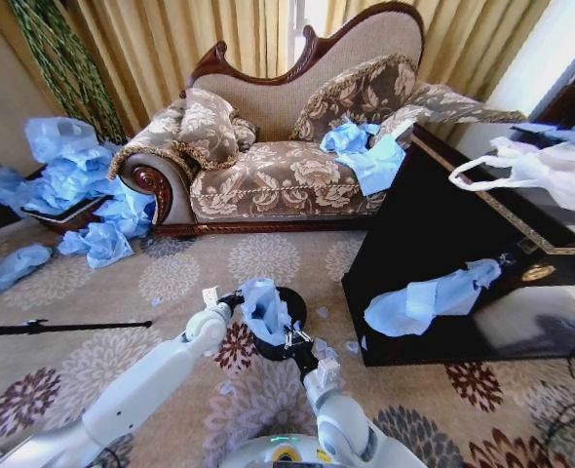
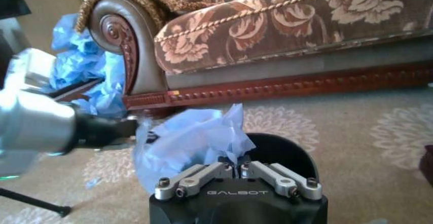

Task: Place a garbage bag over the trash bin.

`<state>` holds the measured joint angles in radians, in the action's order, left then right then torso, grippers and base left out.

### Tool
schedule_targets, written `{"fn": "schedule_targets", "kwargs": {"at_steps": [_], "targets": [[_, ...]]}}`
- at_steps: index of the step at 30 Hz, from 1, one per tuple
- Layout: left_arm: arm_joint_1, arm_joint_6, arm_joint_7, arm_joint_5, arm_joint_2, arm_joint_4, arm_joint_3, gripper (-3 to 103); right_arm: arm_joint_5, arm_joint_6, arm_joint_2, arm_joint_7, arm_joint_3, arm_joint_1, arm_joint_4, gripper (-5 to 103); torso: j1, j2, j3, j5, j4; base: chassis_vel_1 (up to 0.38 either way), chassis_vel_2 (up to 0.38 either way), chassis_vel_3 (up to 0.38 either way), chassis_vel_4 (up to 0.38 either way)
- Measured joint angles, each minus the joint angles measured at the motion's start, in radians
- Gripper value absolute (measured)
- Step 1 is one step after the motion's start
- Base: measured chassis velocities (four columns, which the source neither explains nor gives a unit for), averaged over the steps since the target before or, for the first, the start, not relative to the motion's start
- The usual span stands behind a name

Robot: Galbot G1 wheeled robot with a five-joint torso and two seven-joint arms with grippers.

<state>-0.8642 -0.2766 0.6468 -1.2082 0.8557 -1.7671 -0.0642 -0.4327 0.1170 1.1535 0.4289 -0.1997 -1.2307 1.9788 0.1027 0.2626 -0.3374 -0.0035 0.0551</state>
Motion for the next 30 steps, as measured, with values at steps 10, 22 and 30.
{"fn": "schedule_targets", "kwargs": {"at_steps": [10,22,30], "targets": [[-0.122,-0.012,0.018,-0.014,-0.039,-0.143,0.047,0,0.057,-0.037,0.029,0.001,0.024,-0.075,-0.038,0,0.000,0.000,0.000,0.0001,0.0009,0.000,0.000,0.000,0.000],[-0.160,0.008,-0.006,0.047,-0.031,-0.073,0.060,0,0.125,-0.129,0.085,0.004,0.058,-0.087,-0.186,0,0.000,0.000,0.000,0.0001,0.0000,0.000,0.000,0.000,0.000],[-0.134,0.004,-0.002,0.076,0.004,-0.008,0.026,0,0.129,-0.139,0.094,0.012,0.079,-0.077,-0.235,0,0.000,0.000,0.000,0.0000,0.0002,0.000,0.000,0.000,0.000]]}}
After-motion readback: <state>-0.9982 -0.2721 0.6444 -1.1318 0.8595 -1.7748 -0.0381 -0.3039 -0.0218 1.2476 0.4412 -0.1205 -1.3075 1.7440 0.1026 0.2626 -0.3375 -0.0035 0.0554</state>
